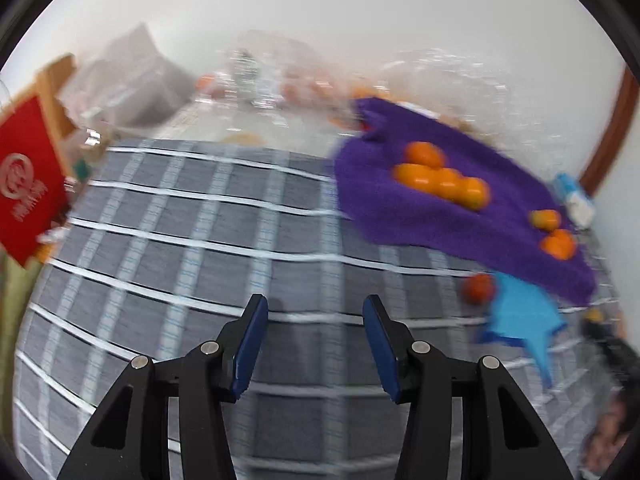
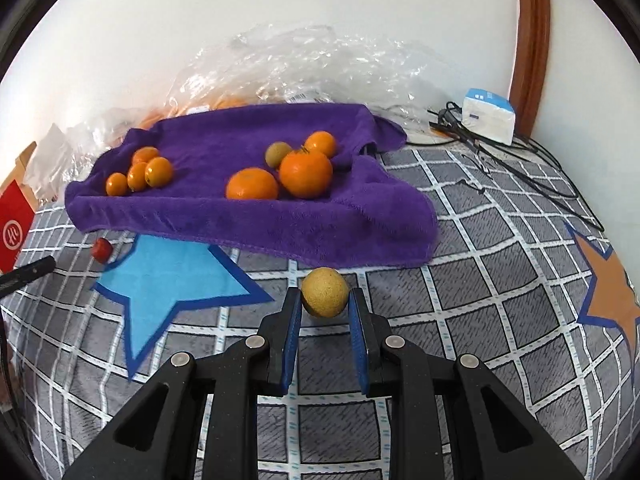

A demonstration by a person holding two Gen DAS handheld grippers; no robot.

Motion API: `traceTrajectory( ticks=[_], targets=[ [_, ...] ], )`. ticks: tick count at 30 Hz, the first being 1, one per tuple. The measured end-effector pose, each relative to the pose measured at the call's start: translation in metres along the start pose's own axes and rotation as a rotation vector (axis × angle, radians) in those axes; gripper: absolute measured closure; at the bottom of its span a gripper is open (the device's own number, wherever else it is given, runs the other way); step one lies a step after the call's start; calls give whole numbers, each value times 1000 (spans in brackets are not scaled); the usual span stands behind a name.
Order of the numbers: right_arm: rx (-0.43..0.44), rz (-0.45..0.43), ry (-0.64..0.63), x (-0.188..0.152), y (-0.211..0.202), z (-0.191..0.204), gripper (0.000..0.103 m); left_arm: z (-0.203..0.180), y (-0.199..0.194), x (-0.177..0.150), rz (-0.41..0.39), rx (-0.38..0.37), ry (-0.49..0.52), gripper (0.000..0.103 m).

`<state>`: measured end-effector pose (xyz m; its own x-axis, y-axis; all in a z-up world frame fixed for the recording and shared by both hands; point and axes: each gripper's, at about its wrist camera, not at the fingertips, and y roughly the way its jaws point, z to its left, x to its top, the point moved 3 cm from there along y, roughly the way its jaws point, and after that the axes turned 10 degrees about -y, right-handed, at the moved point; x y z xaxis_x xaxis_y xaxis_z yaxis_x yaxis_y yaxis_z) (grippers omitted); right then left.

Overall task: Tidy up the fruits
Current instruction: 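Grasp the small red fruit with the left gripper while the right gripper holds the yellow-green fruit, then carry the red fruit and yellow-green fruit up over the purple towel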

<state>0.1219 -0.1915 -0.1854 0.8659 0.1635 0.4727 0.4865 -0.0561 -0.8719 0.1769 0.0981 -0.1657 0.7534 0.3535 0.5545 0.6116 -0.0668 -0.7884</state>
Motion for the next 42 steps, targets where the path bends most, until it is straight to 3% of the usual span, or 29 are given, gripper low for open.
traceTrajectory(
  ticks=[10, 15, 22, 26, 32, 42],
  targets=[
    [20, 18, 56, -1, 5, -13, 79, -80, -4, -13, 25, -108, 144, 55],
    [20, 21, 55, -2, 8, -12, 79, -103, 16, -16, 38, -102, 165, 55],
    [22, 22, 29, -2, 8, -7, 79, -97, 33, -19, 16, -67, 147, 57],
    [29, 24, 33, -2, 9, -7, 79, -93, 35, -18, 24, -99, 120, 71],
    [17, 28, 13, -1, 10, -3, 79, -93, 36, -18, 29, -108, 127, 80],
    [21, 26, 29, -2, 10, -7, 79, -87, 23, -18, -21, -140, 89, 80]
  ],
)
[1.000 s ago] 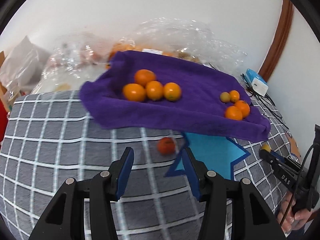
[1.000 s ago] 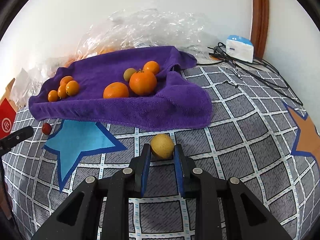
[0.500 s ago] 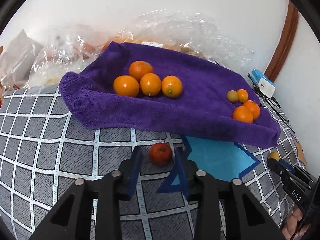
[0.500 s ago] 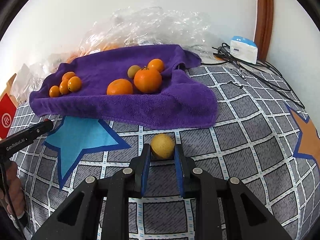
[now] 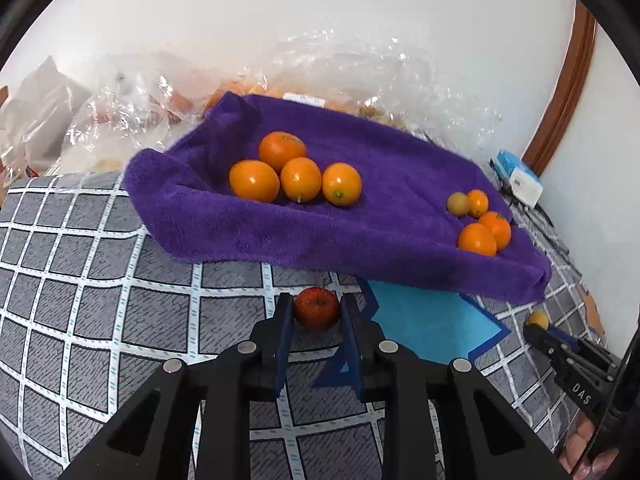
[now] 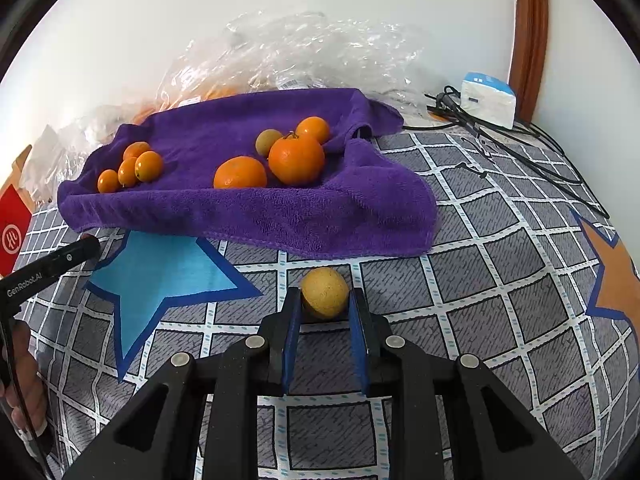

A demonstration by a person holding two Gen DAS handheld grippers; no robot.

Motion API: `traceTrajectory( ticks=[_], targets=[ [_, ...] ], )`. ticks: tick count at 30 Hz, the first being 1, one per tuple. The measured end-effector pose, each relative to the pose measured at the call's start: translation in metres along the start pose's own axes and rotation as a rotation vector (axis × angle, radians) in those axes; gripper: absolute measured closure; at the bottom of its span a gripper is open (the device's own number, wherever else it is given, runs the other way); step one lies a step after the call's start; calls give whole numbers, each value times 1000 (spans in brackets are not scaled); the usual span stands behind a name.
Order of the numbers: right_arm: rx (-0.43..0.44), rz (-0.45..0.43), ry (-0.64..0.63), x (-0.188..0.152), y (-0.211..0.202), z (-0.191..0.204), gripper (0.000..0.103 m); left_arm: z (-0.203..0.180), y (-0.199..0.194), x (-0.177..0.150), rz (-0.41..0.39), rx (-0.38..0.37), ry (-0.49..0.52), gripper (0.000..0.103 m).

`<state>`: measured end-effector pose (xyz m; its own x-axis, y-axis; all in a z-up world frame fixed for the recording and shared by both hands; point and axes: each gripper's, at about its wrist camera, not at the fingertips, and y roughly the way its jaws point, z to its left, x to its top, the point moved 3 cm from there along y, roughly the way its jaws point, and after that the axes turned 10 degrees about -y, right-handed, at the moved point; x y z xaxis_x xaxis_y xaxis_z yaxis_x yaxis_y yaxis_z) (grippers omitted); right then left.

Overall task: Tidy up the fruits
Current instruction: 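Carry the red fruit and yellow-green fruit up over the purple towel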

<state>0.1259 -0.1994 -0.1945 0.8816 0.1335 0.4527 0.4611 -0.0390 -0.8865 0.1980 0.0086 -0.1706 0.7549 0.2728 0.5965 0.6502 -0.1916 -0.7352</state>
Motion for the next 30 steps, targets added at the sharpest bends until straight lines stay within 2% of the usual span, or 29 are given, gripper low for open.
traceTrajectory(
  ticks=[8, 23, 30],
  targets=[
    [-3, -1, -13, -1, 0, 3, 79, -3, -17, 3, -100, -29, -9, 80],
    [10, -17, 9, -1, -3, 0, 79, -13, -27, 1, -154, -48, 26, 80],
    [22, -30, 28, -1, -5, -2, 79, -8, -31, 4, -169, -60, -3, 80]
  ],
)
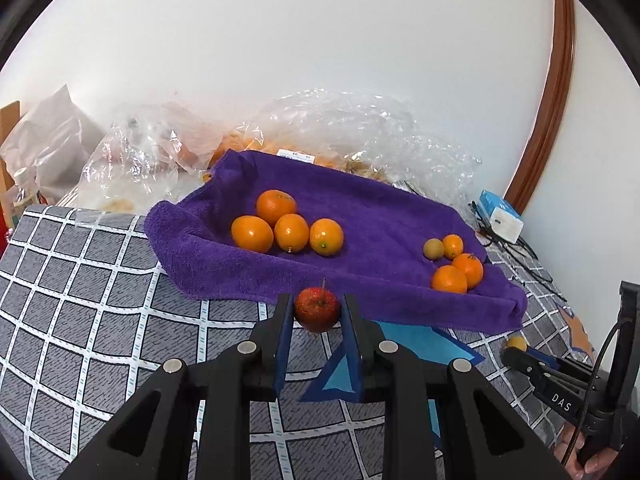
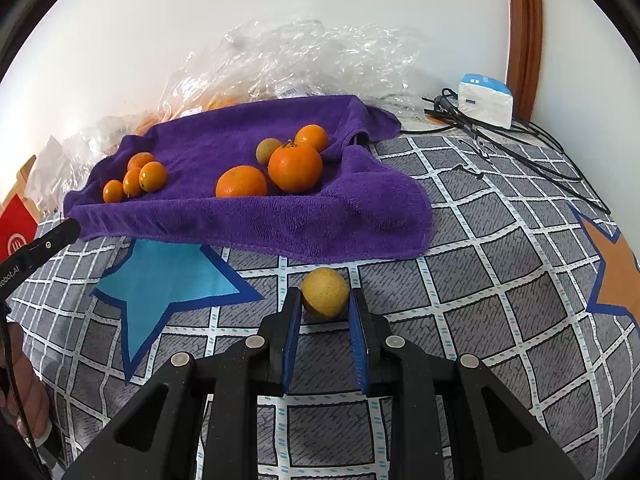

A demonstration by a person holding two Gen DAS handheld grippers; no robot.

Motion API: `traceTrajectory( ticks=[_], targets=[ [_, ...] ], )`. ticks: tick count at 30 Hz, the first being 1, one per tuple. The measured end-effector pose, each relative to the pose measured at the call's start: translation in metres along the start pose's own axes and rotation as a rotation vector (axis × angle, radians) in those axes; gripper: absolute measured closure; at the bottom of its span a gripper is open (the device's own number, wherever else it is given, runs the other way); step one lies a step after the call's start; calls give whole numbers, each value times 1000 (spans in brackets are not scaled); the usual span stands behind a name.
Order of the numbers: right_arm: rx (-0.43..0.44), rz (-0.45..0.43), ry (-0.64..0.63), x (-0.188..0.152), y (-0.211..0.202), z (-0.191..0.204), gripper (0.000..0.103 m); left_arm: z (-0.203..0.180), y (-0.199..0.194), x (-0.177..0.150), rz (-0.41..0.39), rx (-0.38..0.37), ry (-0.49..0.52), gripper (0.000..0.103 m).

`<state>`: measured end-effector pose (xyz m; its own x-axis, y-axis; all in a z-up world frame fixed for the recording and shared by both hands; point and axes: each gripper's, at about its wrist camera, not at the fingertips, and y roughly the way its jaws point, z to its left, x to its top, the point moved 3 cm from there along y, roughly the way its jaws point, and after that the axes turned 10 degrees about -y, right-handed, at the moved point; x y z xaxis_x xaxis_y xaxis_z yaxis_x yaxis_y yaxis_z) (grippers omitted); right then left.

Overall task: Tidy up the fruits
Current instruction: 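Carry the red fruit and yellow-green fruit up over the purple towel, then lower both fruits onto the towel and open both grippers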

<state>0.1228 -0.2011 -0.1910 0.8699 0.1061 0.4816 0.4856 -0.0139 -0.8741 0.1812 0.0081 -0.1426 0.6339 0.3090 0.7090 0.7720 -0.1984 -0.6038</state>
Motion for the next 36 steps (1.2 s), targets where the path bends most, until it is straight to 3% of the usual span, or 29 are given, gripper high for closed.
traceTrajectory(
  ticks=[9, 18, 24, 29, 36],
  targets=[
    [56, -5, 64, 9, -8, -10, 79, 12, 3, 5, 21, 14, -41, 80],
    [37, -73, -3, 69, -21, -18, 79, 17, -3, 37, 29, 53, -37, 80],
    [16, -70, -57, 118, 7, -22, 79, 14, 4, 82, 33, 57, -40, 80],
    [47, -50, -54, 150, 41, -25, 79, 9, 27, 110, 36, 69, -28, 80],
    [64, 18, -79, 174, 94, -19, 79, -5, 73, 118, 101, 59, -4, 80]
  ],
)
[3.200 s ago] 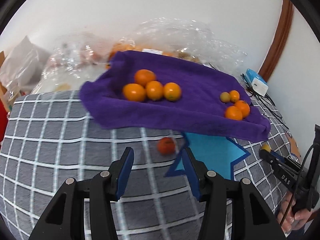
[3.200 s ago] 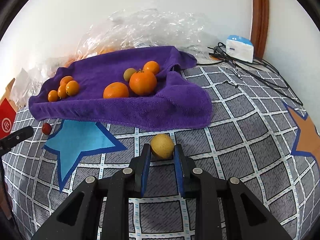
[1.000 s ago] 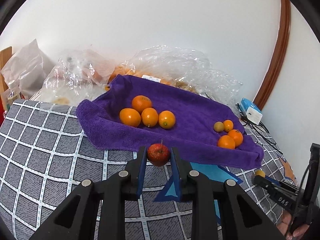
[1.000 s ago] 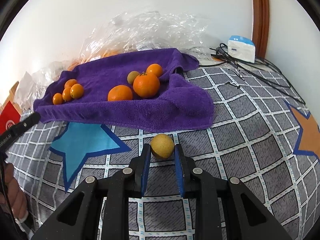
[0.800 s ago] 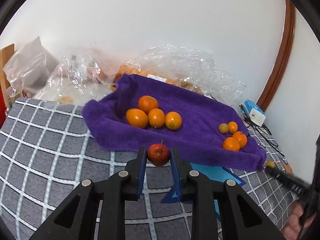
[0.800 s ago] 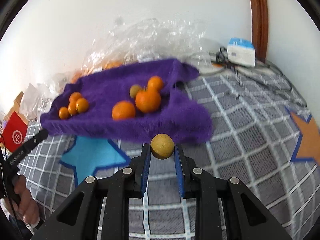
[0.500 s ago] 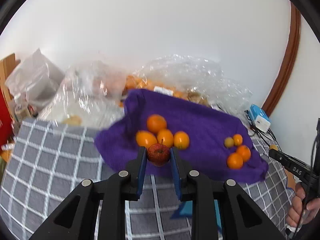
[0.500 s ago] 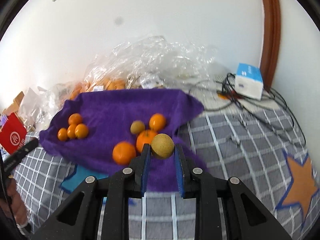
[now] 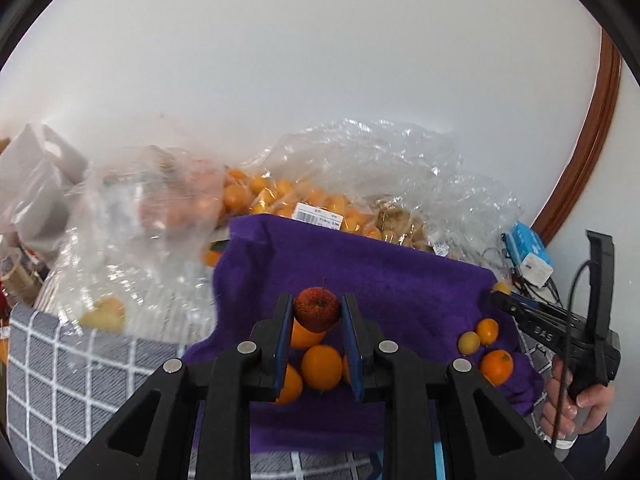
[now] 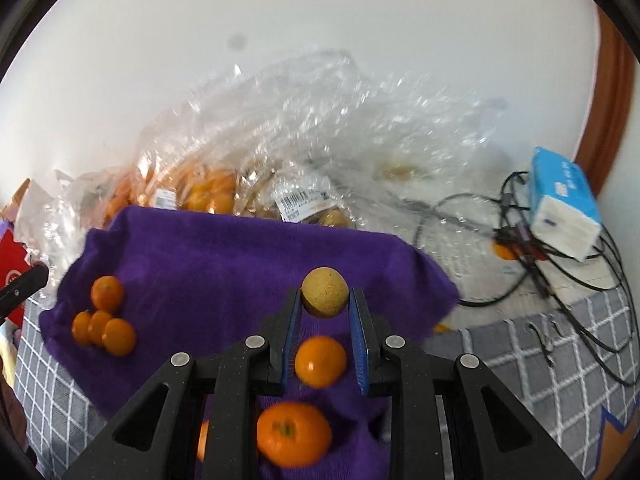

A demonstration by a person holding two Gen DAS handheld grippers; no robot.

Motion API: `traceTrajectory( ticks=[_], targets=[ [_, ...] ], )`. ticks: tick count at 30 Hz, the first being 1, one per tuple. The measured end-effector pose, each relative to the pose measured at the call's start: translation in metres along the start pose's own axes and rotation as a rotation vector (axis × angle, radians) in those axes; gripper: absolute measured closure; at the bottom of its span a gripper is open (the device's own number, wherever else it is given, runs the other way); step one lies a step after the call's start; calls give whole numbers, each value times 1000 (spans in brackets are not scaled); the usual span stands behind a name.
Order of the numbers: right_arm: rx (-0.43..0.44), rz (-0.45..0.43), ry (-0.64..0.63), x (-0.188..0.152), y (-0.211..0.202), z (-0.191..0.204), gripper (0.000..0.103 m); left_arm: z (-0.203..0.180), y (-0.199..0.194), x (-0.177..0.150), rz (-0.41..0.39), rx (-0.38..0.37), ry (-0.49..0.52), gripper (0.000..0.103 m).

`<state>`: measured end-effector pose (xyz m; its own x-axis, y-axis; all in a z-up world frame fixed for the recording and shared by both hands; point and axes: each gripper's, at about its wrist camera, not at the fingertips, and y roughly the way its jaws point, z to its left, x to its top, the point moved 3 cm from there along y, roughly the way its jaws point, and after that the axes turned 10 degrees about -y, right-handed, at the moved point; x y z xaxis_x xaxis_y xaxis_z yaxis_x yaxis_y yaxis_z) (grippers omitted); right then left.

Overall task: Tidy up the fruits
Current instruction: 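Lower both fruits onto the towel and open both grippers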

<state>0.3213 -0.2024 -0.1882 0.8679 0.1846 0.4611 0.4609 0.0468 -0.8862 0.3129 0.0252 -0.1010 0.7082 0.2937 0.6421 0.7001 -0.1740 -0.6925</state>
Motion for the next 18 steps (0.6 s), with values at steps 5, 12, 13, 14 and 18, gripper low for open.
traceTrajectory(
  ticks=[5, 12, 13, 14, 18],
  targets=[
    [38, 95, -1, -1, 34, 2, 79, -12, 33, -1, 78, -27, -2, 80],
    [94, 154, 23, -6, 45, -3, 79, -26, 69, -11, 162, 22, 29, 80],
    [96, 159, 25, -7, 46, -3, 79, -26, 71, -12, 169, 28, 31, 80],
    [101, 161, 28, -7, 47, -3, 79, -28, 74, -13, 177, 39, 36, 80],
    [112, 158, 30, -7, 45, -2, 70, -31, 83, -19, 211, 66, 64, 80]
  ],
)
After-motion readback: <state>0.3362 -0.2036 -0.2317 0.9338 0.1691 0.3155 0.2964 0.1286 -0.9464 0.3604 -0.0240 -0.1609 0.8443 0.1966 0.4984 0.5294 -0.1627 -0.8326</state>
